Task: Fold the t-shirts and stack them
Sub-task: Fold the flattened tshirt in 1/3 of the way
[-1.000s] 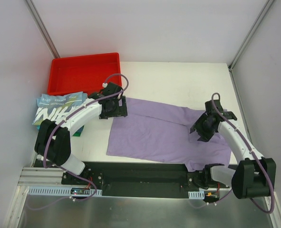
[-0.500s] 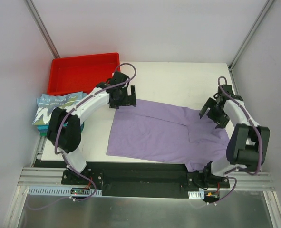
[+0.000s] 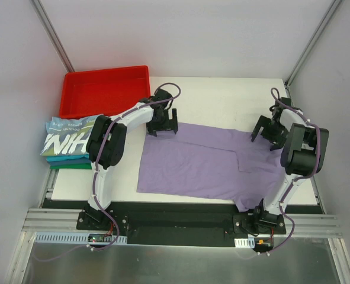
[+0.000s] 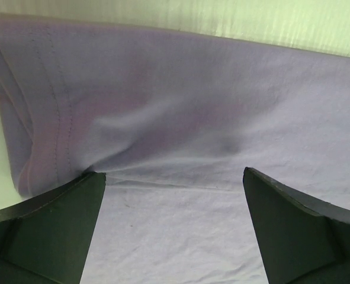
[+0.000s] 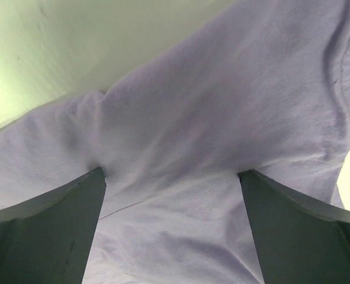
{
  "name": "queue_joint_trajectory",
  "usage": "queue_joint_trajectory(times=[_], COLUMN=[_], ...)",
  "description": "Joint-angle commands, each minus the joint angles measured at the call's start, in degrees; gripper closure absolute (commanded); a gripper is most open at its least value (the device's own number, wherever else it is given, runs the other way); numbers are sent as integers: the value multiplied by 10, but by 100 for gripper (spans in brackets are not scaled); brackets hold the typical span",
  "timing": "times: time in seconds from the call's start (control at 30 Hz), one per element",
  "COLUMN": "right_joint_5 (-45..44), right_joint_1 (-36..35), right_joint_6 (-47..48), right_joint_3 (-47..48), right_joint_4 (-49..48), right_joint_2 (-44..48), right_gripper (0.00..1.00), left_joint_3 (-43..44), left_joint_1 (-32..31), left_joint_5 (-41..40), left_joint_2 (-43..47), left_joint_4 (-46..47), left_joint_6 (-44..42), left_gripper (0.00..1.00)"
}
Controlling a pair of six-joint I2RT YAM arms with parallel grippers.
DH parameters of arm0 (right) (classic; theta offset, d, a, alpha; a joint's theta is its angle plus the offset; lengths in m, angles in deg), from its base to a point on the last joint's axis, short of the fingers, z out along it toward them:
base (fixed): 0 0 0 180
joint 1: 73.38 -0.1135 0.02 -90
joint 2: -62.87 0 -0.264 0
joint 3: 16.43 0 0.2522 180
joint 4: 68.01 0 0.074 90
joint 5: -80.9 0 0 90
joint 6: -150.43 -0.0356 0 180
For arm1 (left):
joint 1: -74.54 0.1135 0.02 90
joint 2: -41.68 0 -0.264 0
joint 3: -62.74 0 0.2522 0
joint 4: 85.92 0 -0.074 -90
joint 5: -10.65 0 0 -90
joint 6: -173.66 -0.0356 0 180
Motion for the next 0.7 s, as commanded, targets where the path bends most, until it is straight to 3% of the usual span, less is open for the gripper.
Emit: queue_joint_trajectory(times=[0.0, 0.17, 0.43, 0.67], right_joint_5=[22, 49, 81, 86], right_joint_1=[22, 35, 53, 53], right_joint_6=[37, 55, 2, 14], right_joint_3=[55, 113, 180, 210], right_joint_4=[-9, -8, -20, -15], right_joint_2=[-41, -89, -131, -103], right_gripper=[2, 1, 1, 1], left_joint_3=[32, 48, 90, 135], left_joint_1=[13, 28, 28, 27], left_joint_5=[-8, -10, -15, -10], left_joint_2=[-50, -72, -93, -75], left_joint_4=[-12, -24, -28, -30], left_joint_6=[15, 19, 5, -16], left_gripper=[1, 1, 1, 1])
